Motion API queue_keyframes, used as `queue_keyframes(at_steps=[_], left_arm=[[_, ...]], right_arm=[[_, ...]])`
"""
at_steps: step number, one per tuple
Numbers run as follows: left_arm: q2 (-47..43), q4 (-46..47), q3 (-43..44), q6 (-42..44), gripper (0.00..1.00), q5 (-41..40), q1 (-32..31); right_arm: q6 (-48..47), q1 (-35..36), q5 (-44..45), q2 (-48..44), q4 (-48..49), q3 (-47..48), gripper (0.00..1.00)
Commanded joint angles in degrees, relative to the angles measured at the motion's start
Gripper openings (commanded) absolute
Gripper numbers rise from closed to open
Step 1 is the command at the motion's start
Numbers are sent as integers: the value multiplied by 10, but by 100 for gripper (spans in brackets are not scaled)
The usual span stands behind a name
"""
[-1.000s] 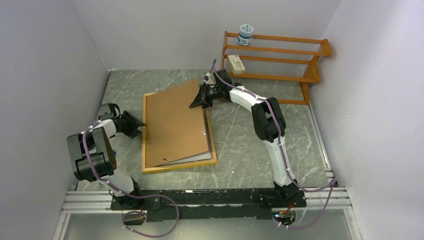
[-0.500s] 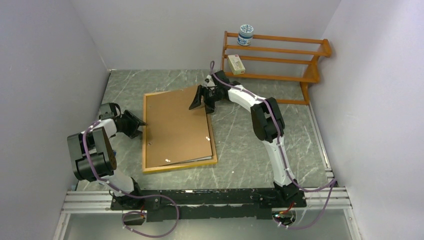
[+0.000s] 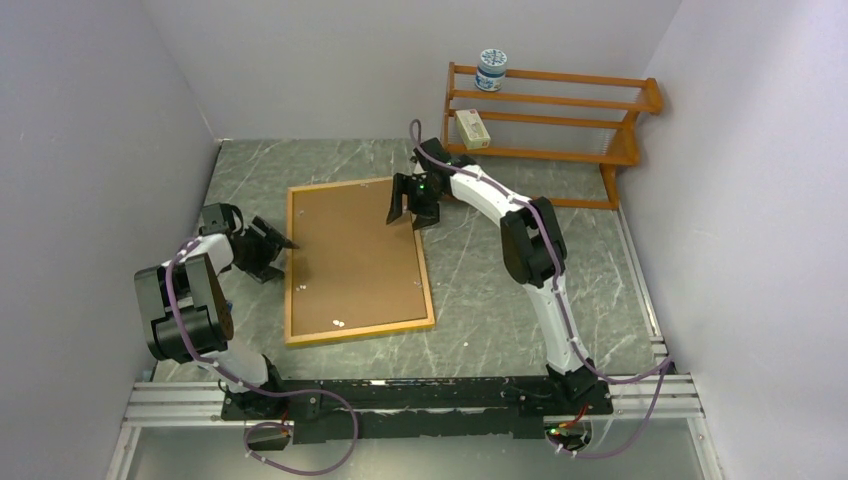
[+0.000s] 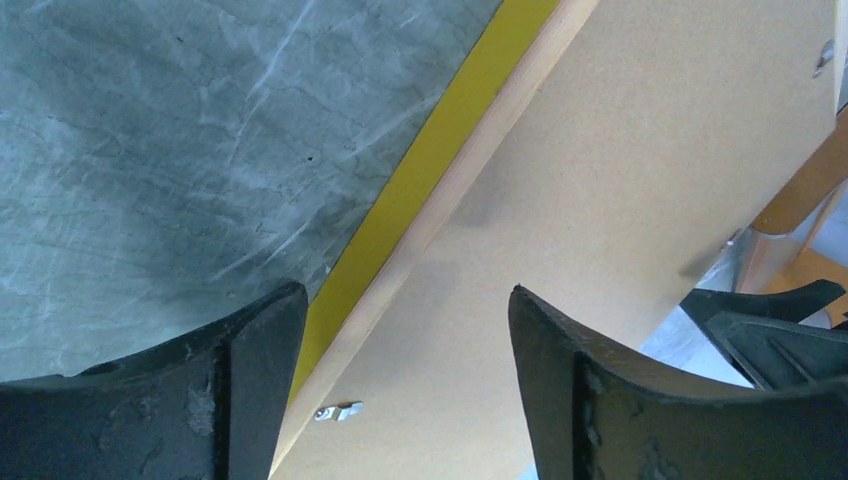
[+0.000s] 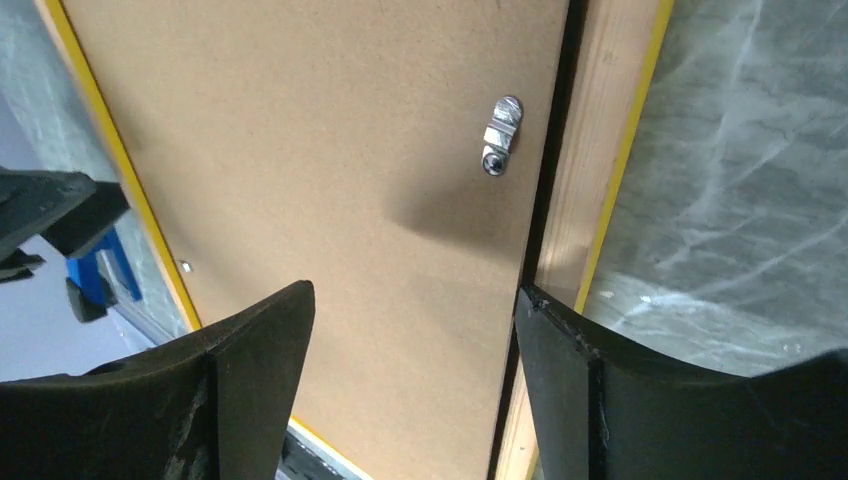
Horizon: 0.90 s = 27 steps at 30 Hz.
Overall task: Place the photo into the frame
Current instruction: Turn over the photo frame item on the photo frame, then adjust the photo frame at the center of the board.
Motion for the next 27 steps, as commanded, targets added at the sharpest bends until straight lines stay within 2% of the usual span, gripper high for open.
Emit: queue_keyframes(at_steps=[1, 6, 12, 22, 25, 27], left_arm=[[-14, -17, 24, 10, 81, -7, -5], [-15, -18, 25, 11, 84, -4, -12], [-14, -20, 31, 8, 83, 2, -23], [-22, -30, 17, 10, 79, 19, -42], [-29, -34, 9, 11, 80, 27, -49], [-36, -37, 2, 12, 80, 33, -54]], right_arm=[[-36, -4, 107, -64, -35, -27, 78], [-46, -5, 171, -136, -11, -96, 80], [-58, -7, 194, -178, 13, -163, 82], [-81, -5, 124, -205, 71, -277, 81], [-79, -3, 96, -217, 93, -315, 78], [-77, 0, 80, -226, 107, -339, 72]])
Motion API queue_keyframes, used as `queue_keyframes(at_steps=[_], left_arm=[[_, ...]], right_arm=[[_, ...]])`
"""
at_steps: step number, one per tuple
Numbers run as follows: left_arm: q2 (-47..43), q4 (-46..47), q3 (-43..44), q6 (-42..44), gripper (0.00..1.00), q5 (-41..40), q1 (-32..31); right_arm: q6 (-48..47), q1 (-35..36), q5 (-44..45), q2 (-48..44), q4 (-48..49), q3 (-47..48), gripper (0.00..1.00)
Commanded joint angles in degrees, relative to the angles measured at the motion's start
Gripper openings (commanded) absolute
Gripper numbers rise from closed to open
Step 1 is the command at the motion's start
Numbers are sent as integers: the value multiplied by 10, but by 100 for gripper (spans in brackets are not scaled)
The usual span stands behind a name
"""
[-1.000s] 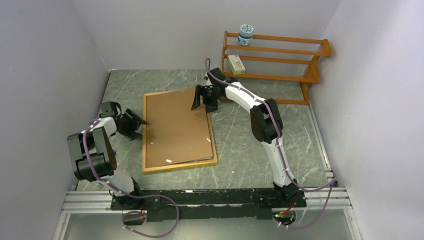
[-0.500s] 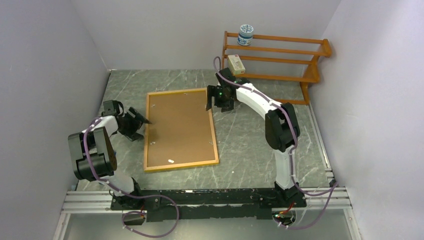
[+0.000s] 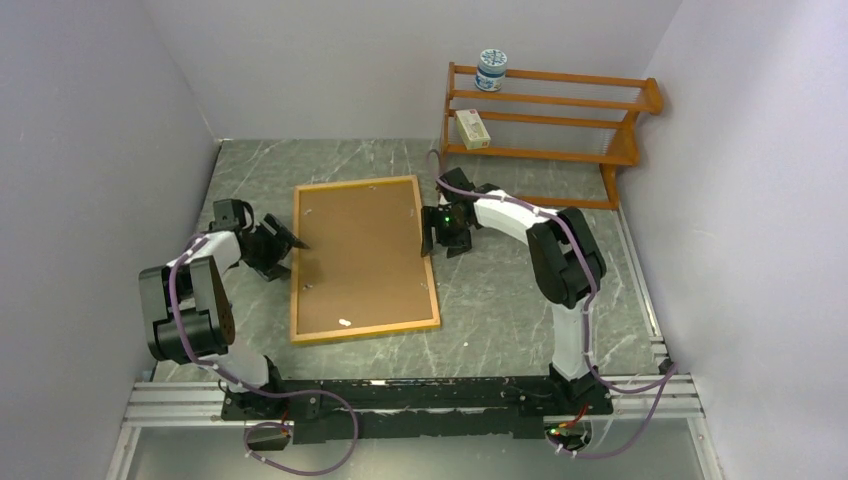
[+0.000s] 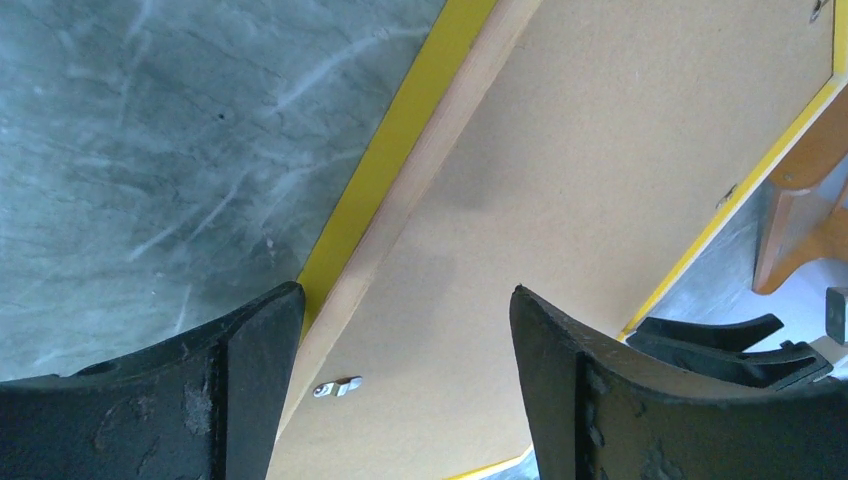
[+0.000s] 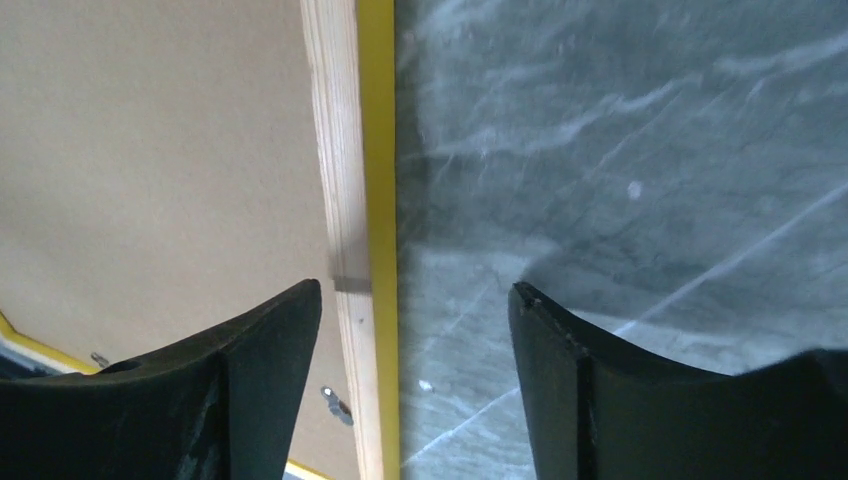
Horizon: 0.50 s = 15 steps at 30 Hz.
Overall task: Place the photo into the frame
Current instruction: Adjust the photo frame at the center of the board.
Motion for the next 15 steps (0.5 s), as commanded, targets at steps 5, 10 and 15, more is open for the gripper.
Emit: queue_keyframes(at_steps=[5, 10, 15], left_arm=[[-61, -15, -34, -1, 80, 45, -27], [-97, -31, -56, -3, 81, 40, -33], [-127, -44, -76, 0, 82, 46, -39]], right_arm=[[-1, 17, -50, -63, 58, -83, 54], [7, 32, 9, -104, 54, -153, 51], [11, 41, 49, -147, 53, -212, 50]])
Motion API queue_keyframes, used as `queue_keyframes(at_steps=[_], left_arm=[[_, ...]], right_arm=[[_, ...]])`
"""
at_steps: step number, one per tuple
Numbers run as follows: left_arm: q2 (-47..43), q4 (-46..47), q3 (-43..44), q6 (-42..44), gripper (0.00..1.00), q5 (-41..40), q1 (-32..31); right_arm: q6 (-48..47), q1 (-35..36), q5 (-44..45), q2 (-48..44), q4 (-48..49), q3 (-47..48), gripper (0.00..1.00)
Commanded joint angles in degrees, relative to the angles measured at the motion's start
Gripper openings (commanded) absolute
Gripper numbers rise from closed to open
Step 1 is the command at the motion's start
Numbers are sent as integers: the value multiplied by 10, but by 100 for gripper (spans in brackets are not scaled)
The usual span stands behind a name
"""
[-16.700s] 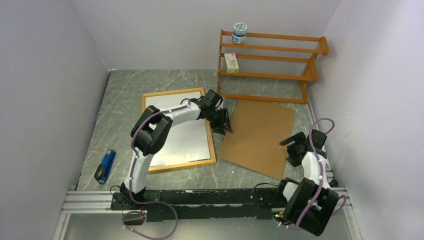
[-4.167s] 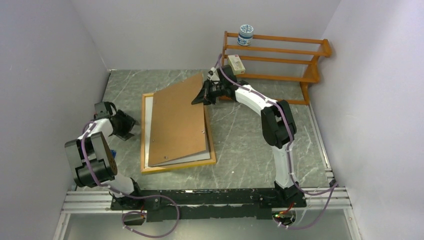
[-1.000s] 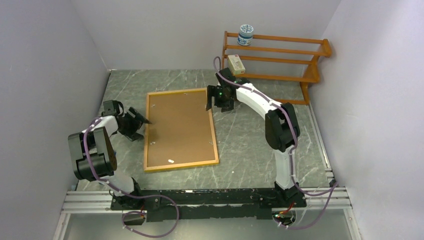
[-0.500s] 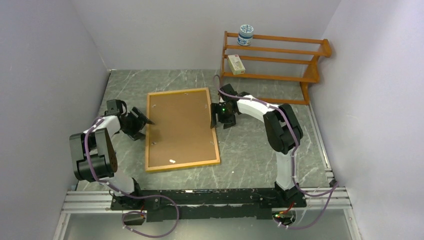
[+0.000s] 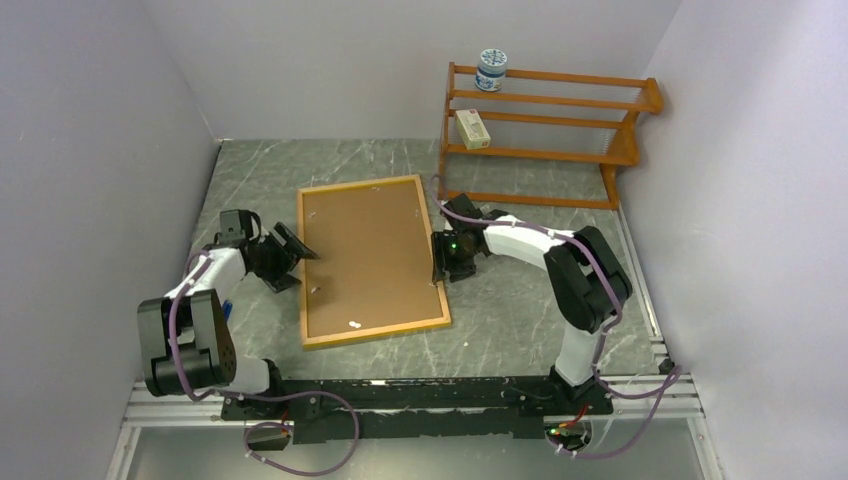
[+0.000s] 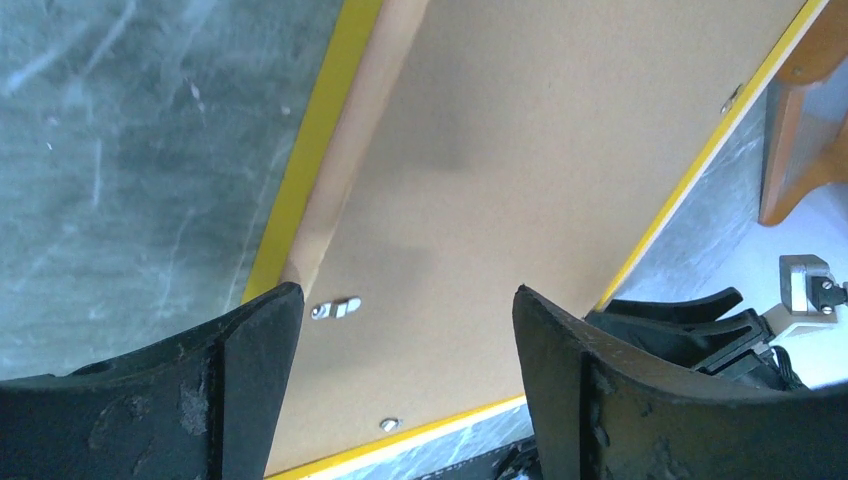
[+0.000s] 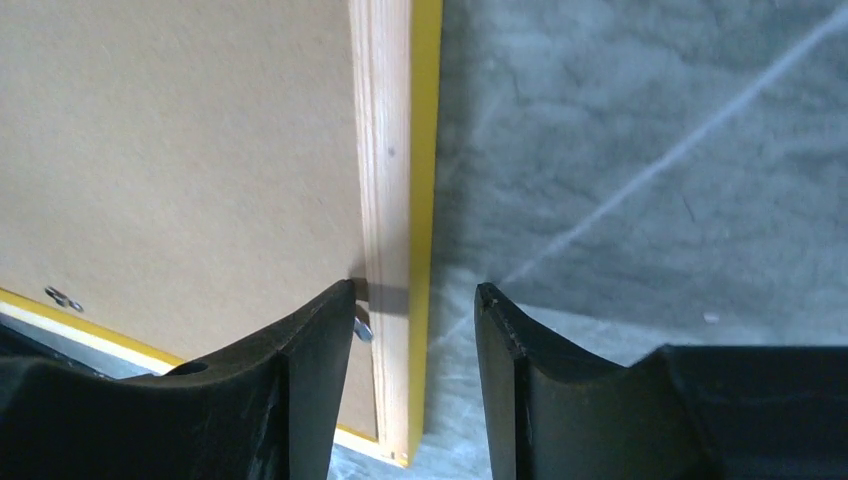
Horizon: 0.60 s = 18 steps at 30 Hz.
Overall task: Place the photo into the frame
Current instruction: Adjust the photo frame at the center of the board.
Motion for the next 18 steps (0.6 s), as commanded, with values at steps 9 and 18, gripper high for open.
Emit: queue_keyframes(at_steps=[9, 18], left_arm=[[-71, -34, -43, 4, 83, 44, -13], [-92, -29, -58, -8, 83, 60, -18]], right_arm=[[-13, 25, 35, -74, 7, -72, 57], [-18, 36, 29, -63, -4, -62, 56]])
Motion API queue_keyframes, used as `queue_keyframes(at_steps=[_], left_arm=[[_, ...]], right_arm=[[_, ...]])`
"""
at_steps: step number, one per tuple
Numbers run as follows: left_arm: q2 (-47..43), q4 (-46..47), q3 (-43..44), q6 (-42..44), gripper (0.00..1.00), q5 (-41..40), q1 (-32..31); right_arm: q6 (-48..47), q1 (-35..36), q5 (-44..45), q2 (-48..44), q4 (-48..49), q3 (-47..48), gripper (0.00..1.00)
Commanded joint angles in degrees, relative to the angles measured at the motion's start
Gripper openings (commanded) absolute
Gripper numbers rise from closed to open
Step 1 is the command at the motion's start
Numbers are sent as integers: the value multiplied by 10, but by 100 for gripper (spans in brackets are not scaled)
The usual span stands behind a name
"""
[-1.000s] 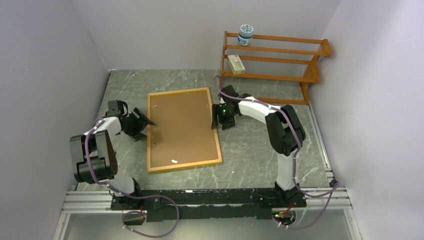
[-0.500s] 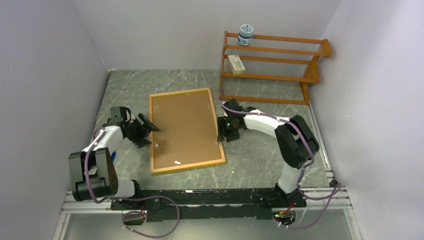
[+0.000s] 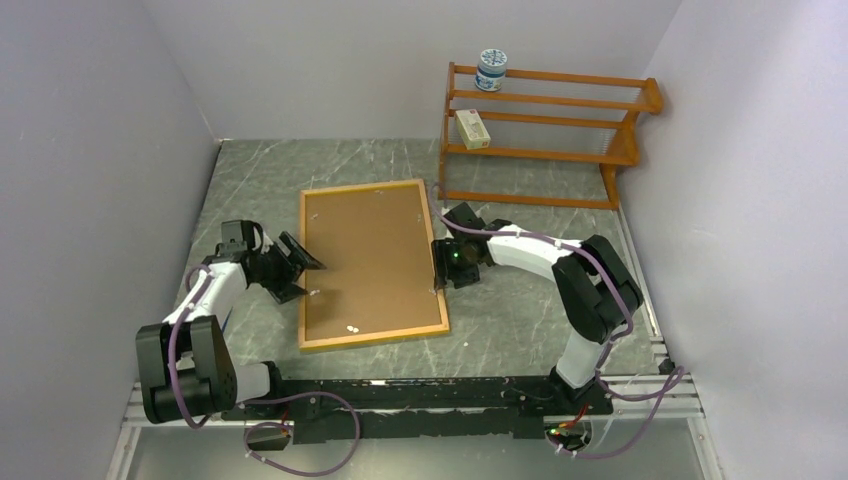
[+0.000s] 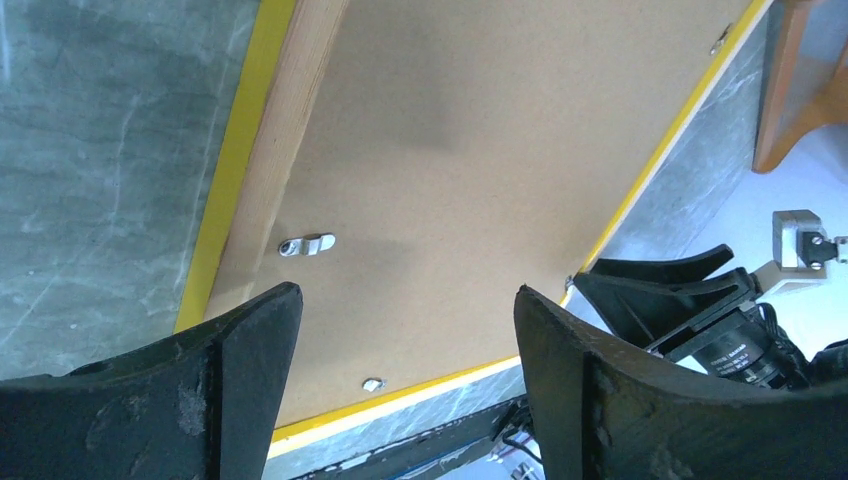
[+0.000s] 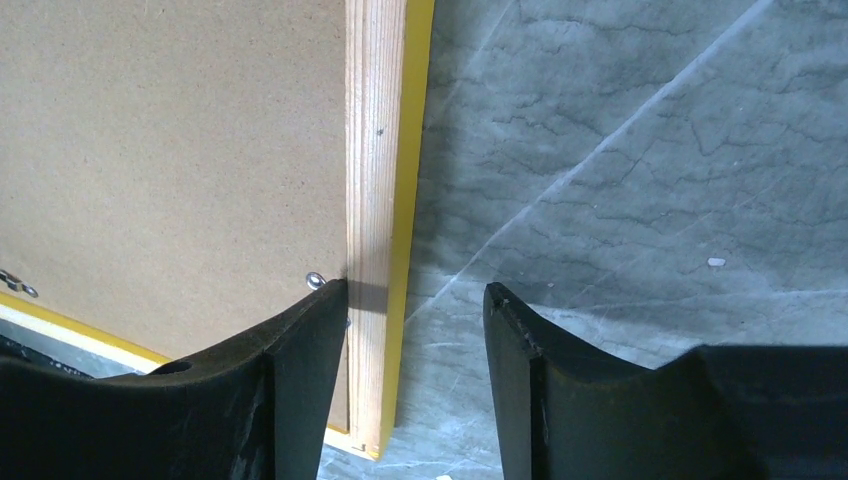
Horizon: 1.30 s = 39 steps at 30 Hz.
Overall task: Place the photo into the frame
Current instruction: Adjust the photo frame at the center of the board, then install the photo frame at the center of the board.
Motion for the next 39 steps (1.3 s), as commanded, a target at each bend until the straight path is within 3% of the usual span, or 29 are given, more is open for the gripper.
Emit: queue_keyframes(at_steps=[1, 15, 25, 30, 36, 39], left_arm=[[-12, 10, -14, -10, 83, 28, -6], [-20, 41, -37, -42, 84, 51, -16], [-31, 32, -30, -39, 84, 37, -19], [-64, -16, 4, -20, 85, -36, -18], [-91, -78, 4, -46, 90, -234, -19], [-84, -61, -15, -58, 93, -241, -19]], right_arm=[[-15, 12, -9, -6, -20, 0, 55], [-51, 25, -75, -27, -14, -22, 60], [-58, 31, -64, -27, -15, -22, 66], [-42, 31, -50, -35, -11, -25, 66], [-3, 31, -3, -46, -3, -30, 64], [7, 31, 13, -42, -4, -28, 62]])
